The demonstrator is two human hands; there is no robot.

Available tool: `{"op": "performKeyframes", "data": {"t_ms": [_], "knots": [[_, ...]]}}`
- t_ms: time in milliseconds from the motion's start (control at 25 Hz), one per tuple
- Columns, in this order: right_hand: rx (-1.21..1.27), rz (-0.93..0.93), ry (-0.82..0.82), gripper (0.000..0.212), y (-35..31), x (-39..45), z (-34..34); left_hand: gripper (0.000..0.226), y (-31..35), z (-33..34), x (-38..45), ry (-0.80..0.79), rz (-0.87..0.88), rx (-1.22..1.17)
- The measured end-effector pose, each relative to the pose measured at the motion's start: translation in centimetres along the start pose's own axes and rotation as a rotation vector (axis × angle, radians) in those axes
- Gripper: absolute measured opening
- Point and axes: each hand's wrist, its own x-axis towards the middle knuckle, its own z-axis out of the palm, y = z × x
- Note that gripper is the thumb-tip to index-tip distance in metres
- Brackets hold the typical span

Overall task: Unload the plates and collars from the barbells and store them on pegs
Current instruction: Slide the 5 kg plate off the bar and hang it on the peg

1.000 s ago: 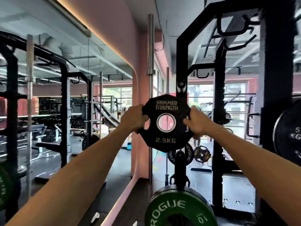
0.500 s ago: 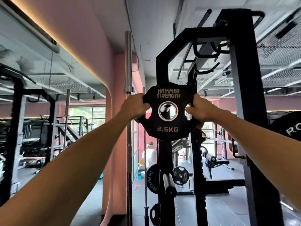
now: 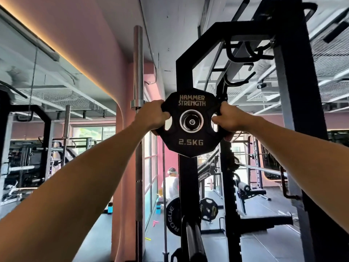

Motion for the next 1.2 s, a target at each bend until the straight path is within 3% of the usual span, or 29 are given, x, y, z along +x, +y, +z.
{"op": "performKeyframes", "data": {"t_ms": [160,320,440,640,1080,1200], "knots": [[0.012,0.007,-0.011,0.021,1.7,2.6,1.9,0.015,-1.6,2.7,2.1,0.002,0.002,0.020],[0.028,0.008,0.002,0.033,3.6,5.4,3.6,0.036,-3.3,6.3,3.8,-0.078,-0.016,0.065],[0.033,0.053,-0.030,0.032,4.7,7.0,5.2,0.032,-4.0,8.6,4.6,-0.131,-0.066,-0.049],[0.054,0.083,-0.022,0.049,7.2,9.9,8.9,0.030,-5.9,12.0,5.9,-0.069,-0.036,-0.034],[0.046,0.095,-0.010,0.042,9.8,13.9,12.0,0.044,-9.2,17.5,9.0,0.003,0.005,-0.043],[0.043,0.083,0.005,0.048,10.0,14.3,12.3,0.043,-9.6,17.9,9.7,0.022,0.015,-0.052]]}}
